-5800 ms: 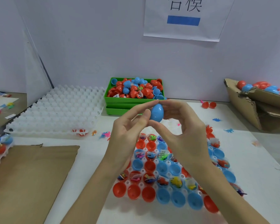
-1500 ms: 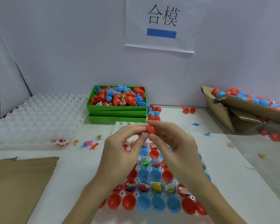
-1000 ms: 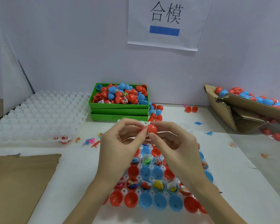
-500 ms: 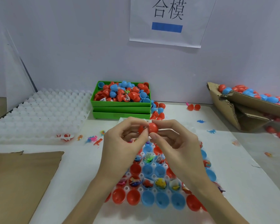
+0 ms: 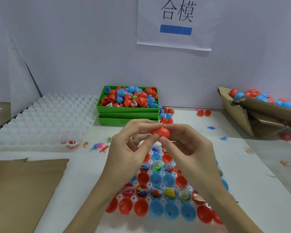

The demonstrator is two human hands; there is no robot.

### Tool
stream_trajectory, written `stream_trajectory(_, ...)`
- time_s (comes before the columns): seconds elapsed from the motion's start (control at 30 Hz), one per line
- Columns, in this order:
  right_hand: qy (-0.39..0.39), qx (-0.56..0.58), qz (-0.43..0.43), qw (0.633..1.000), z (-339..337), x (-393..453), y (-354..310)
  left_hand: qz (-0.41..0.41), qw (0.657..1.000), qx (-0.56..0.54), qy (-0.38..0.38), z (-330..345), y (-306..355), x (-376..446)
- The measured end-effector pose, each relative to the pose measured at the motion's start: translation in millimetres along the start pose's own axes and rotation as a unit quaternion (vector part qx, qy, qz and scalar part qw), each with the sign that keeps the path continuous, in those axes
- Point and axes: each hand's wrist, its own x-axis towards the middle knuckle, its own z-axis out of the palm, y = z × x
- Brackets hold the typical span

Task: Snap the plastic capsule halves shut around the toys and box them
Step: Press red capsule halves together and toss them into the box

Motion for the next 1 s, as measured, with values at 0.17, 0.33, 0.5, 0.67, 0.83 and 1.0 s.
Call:
stream_trajectory(0.17,0.016,0.033,0.019,0.999,1,-1,-2,0.015,1.000,0.010,0.011,4,2,-2)
stream_trajectory(0.33,0.044,0.068,0.072,0.994,1,-1,-3,0.051,0.996,0.072,-0.025,3,3,-4)
stream_trajectory(0.5,0.016,0.119,0.144,0.982,1,-2,0,0.131,0.963,0.230,0.045,13,0,-9)
stream_trajectory(0.67,-0.019,0.296,0.238,0.925,8,-3,4,0.103,0.970,0.210,0.060,15,-2,-9)
stream_trajectory(0.83,-0.124,0.446,0.291,0.837,0,3,4,0.072,0.987,0.142,0.026,12,1,-7)
stream_trajectory(1.0,-0.152,0.490,0.282,0.811,2,1,8,0.087,0.990,0.110,-0.006,13,2,-7)
